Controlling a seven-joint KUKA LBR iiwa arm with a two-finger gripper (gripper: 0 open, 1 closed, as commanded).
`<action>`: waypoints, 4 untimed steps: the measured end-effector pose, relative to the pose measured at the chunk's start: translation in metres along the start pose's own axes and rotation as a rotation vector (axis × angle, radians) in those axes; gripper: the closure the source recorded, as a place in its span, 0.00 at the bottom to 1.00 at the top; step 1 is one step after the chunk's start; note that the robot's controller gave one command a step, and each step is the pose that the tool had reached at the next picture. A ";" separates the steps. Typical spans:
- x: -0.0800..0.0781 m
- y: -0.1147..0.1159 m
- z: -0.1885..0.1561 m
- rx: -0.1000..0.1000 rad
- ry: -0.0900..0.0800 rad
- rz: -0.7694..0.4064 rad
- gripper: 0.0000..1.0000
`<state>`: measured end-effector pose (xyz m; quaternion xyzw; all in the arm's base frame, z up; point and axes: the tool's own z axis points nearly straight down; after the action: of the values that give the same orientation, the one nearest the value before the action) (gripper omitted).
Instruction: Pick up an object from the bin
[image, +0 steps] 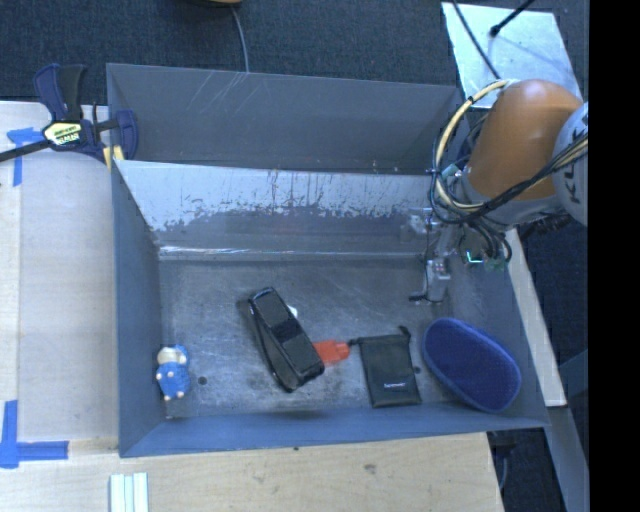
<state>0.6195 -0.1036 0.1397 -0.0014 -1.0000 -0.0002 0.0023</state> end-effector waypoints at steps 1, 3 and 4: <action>0.077 0.008 0.072 -0.001 0.000 -0.505 0.00; 0.100 -0.007 0.038 -0.003 -0.008 -1.242 0.00; 0.086 0.000 0.067 -0.004 -0.003 -1.690 0.00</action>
Offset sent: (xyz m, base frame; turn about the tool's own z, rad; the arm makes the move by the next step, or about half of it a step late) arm -0.0754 0.0082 -0.0697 -0.5064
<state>0.5334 -0.1033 0.0727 0.7470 -0.6648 -0.0037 0.0000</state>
